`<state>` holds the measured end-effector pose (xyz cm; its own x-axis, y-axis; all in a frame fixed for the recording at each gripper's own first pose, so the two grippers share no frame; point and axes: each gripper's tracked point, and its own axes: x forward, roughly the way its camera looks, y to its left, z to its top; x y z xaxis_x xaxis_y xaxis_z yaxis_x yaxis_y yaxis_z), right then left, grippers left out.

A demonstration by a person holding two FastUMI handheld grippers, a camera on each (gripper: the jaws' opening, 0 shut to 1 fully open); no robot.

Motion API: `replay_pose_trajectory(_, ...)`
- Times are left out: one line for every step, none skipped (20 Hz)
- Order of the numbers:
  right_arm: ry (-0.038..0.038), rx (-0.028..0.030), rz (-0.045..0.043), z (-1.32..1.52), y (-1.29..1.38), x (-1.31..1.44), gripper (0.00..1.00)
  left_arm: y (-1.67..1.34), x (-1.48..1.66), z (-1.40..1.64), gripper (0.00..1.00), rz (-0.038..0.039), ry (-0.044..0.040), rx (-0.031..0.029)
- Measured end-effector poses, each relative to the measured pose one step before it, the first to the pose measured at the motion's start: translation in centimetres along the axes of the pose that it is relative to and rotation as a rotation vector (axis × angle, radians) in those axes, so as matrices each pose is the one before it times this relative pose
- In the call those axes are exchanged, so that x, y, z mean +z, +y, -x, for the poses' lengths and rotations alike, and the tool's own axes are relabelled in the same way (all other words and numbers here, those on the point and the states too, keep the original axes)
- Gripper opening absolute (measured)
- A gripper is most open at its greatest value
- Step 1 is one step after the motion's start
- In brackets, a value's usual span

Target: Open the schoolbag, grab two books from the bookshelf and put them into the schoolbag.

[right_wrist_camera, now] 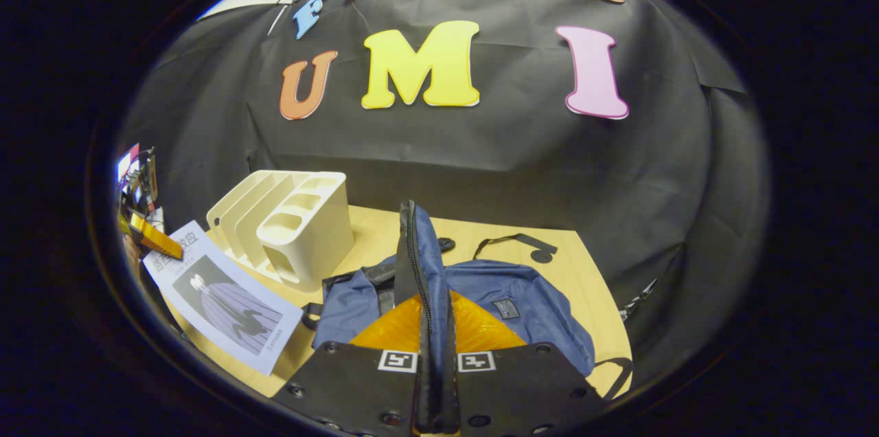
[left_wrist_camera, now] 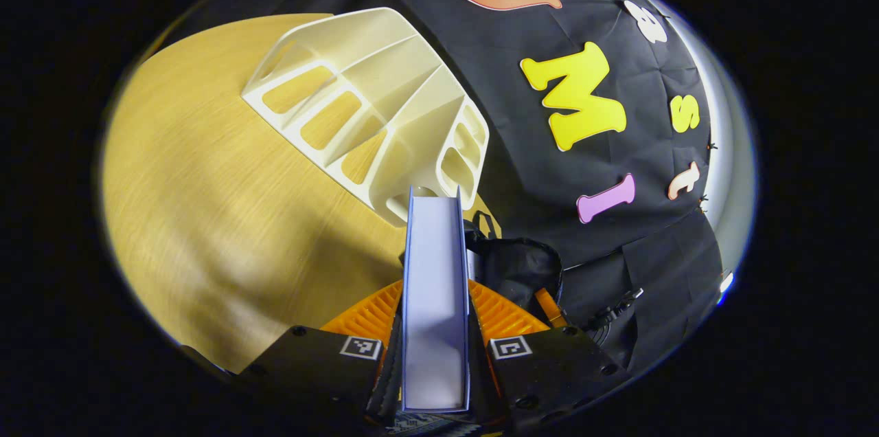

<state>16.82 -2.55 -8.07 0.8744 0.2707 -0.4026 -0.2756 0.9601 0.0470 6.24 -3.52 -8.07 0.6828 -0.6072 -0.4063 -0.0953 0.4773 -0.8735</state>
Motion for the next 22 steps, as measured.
replay_pose_trajectory(-0.01032, -0.00304, 0.00584, 0.167, -0.240, 0.423, 0.06, -0.791, 0.046, -0.682, 0.43, 0.00898, -0.00340, -0.03211)
replay_pose_trajectory(-0.01373, 0.00220, -0.00047, 0.152, -0.150, 0.498, 0.07, -0.622, -0.066, -0.836, 0.43, -0.00011, -0.00351, -0.02790)
replay_pose_trajectory(-0.01265, 0.01164, -0.00781, 0.148, 0.065, 0.591, 0.07, -0.569, -0.176, -1.019, 0.43, 0.00071, 0.00286, -0.01899)
replay_pose_trajectory(-0.01651, 0.01268, -0.00632, 0.127, 0.132, 0.508, 0.06, -0.346, -0.320, -1.028, 0.48, -0.00001, 0.00921, -0.01199)
replay_pose_trajectory(-0.01811, 0.00465, -0.00406, 0.106, -0.107, 0.528, 0.06, -0.310, -0.356, -1.058, 0.43, -0.00022, 0.00813, -0.00900)
replay_pose_trajectory(-0.01398, 0.00352, -0.00263, 0.121, -0.247, 0.381, 0.06, -0.351, -0.315, -1.077, 0.43, 0.00695, 0.00545, -0.00355)
replay_pose_trajectory(-0.00981, 0.00897, -0.00658, 0.003, -0.016, 0.352, 0.06, -0.387, -0.313, -1.179, 0.43, 0.00907, 0.01008, -0.00313)
replay_pose_trajectory(-0.00700, 0.01445, -0.00627, -0.041, 0.126, 0.240, 0.06, -0.292, -0.404, -1.138, 0.43, 0.00988, 0.00976, -0.00417)
replay_pose_trajectory(-0.00241, 0.00885, -0.00395, -0.153, -0.055, 0.268, 0.06, -0.365, -0.126, -1.319, 0.43, 0.01093, -0.00285, -0.00490)
replay_pose_trajectory(-0.00263, 0.00827, -0.00247, -0.066, -0.072, 0.152, 0.06, -0.274, -0.034, -1.042, 0.43, 0.00134, -0.00903, -0.00338)
replay_pose_trajectory(-0.00443, 0.00980, -0.00227, -0.054, 0.073, 0.221, 0.06, -0.248, 0.083, -1.027, 0.43, 0.00018, -0.02097, -0.00224)
replay_pose_trajectory(-0.00371, 0.00697, 0.00219, -0.063, -0.030, 0.121, 0.06, -0.236, 0.318, -0.886, 0.43, -0.00120, -0.03094, -0.00487)
replay_pose_trajectory(-0.00347, 0.00665, -0.00080, 0.001, -0.045, 0.006, 0.06, -0.365, 0.087, -0.534, 0.44, -0.00767, -0.02020, -0.00895)
replay_pose_trajectory(-0.00327, 0.00688, -0.00299, 0.143, -0.032, 0.003, 0.06, -0.295, 0.003, -0.612, 0.44, -0.00020, -0.01450, -0.00977)
replay_pose_trajectory(-0.00116, 0.00567, -0.00333, 0.073, -0.080, -0.042, 0.06, -0.070, -0.075, -0.744, 0.44, -0.00293, -0.00020, 0.00199)
replay_pose_trajectory(-0.00159, 0.00538, -0.00622, 0.000, -0.106, -0.024, 0.06, 0.011, -0.267, -0.717, 0.44, -0.00574, -0.00030, 0.00514)
replay_pose_trajectory(0.00019, 0.00462, -0.00576, 0.040, -0.096, -0.094, 0.06, 0.313, -0.306, -0.471, 0.43, -0.00971, 0.00039, 0.01994)
replay_pose_trajectory(-0.00149, 0.00302, -0.00607, -0.032, -0.073, 0.006, 0.06, 0.494, -0.302, -0.491, 0.43, -0.01213, -0.00055, 0.02084)
replay_pose_trajectory(0.00150, 0.00334, -0.00628, -0.090, -0.086, 0.018, 0.06, -0.070, -0.224, -0.534, 0.43, 0.00796, 0.00224, -0.00273)
replay_pose_trajectory(0.00168, 0.00218, 0.00051, -0.020, -0.022, -0.019, 0.06, 0.162, -0.197, -0.204, 0.43, 0.00255, 0.00289, 0.01236)
replay_pose_trajectory(0.00061, -0.00013, 0.00768, -0.005, -0.036, 0.040, 0.06, 0.557, -0.159, -0.469, 0.43, -0.01146, -0.00629, 0.02664)
replay_pose_trajectory(-0.00103, 0.00094, 0.00921, 0.079, 0.029, 0.004, 0.07, 0.382, -0.303, -0.500, 0.43, -0.01613, -0.00299, 0.01862)
